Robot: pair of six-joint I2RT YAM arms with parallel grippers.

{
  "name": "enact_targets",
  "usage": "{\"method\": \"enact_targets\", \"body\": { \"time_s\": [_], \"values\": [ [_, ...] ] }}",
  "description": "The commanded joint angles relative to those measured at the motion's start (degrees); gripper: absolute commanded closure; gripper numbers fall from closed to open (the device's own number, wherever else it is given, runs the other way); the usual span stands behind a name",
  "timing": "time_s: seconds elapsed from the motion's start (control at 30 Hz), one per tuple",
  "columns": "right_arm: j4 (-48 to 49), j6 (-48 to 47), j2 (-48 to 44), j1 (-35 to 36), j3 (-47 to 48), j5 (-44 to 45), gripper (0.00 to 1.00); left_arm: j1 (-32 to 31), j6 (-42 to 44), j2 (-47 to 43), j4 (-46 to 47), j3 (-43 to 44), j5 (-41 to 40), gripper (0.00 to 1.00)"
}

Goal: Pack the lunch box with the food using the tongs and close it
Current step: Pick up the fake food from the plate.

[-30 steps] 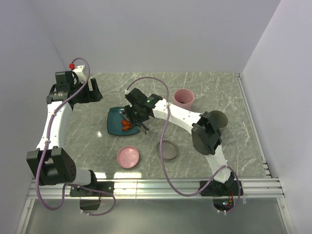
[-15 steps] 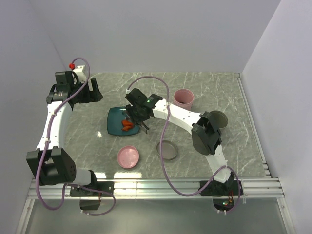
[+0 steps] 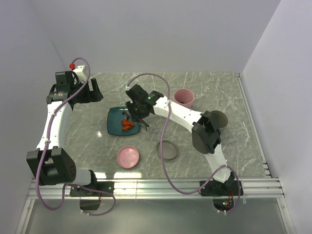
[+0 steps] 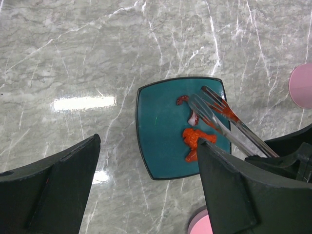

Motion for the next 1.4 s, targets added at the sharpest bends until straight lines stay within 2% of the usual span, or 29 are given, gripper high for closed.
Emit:
{"method": "enact_targets", "body": {
  "time_s": [0.0, 0.33, 0.7, 1.03, 1.37],
  "values": [
    [0.18, -1.08, 0.44, -0.14, 3.8, -1.92, 0.53, 0.07, -0.1, -0.75, 1.45, 0.7, 1.14, 0.14],
    [-1.49, -3.18, 3.51, 0.56, 6.0, -0.34, 0.47, 0.07, -0.01, -0.58, 1.45, 0.69, 1.5, 0.14],
    [-3.16, -4.95, 5.98, 0.74, 7.14, 1.15, 0.5, 0.07, 0.08, -0.93, 1.97, -0.18, 1.41, 0.14],
    [-2.72, -6.09, 4.49, 0.65, 9.07, 1.42, 0.68, 0.07, -0.01, -1.11, 2.24, -0.27, 1.23, 0.14],
    [-2.2, -7.23, 2.38, 0.65, 10.75, 0.89, 0.83, 0.07, -0.1, -1.19, 1.89, -0.01, 1.15, 0.14]
  ]
}}
